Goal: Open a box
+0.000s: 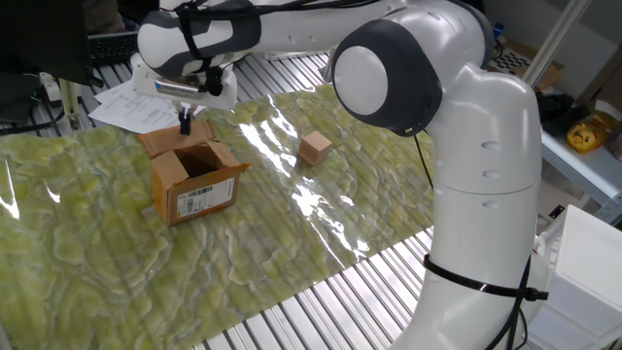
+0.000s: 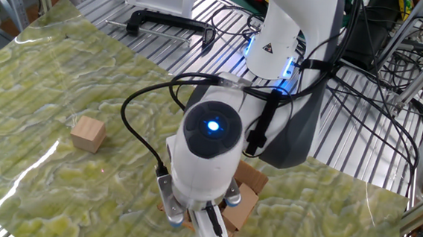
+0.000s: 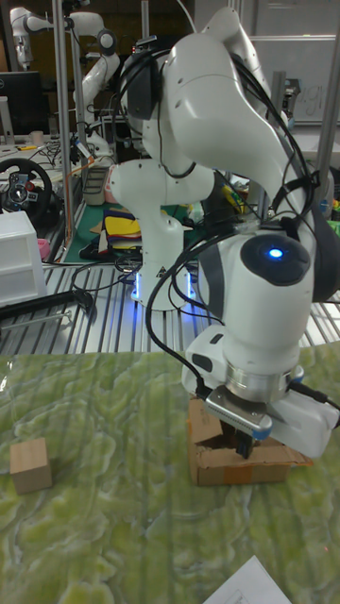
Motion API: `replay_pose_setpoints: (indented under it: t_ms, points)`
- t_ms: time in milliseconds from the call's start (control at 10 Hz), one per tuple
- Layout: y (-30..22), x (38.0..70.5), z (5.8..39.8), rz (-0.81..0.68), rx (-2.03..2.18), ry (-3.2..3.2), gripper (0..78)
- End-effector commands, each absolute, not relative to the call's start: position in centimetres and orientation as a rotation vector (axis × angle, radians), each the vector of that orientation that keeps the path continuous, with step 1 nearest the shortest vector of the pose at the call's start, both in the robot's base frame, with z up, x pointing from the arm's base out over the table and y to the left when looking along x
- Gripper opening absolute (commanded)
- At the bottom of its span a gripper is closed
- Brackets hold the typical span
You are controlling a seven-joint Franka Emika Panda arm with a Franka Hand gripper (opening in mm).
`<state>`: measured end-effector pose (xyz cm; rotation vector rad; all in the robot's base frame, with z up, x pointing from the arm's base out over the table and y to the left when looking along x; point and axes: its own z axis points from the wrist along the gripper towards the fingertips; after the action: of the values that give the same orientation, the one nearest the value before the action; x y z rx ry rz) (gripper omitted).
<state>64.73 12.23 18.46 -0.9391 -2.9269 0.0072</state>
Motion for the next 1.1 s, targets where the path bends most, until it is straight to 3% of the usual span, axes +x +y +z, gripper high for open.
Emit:
replay_pose_setpoints:
  t_ms: [100,500,1100]
  points:
    - [12.2,64.9,18.7,-0.018,-0.939,-2.924,0.0]
    - [12.2,64.9,18.7,-0.038,-0.955,-2.926,0.0]
    - [13.1,65.7,15.1,-0.037,-1.0,-2.937,0.0]
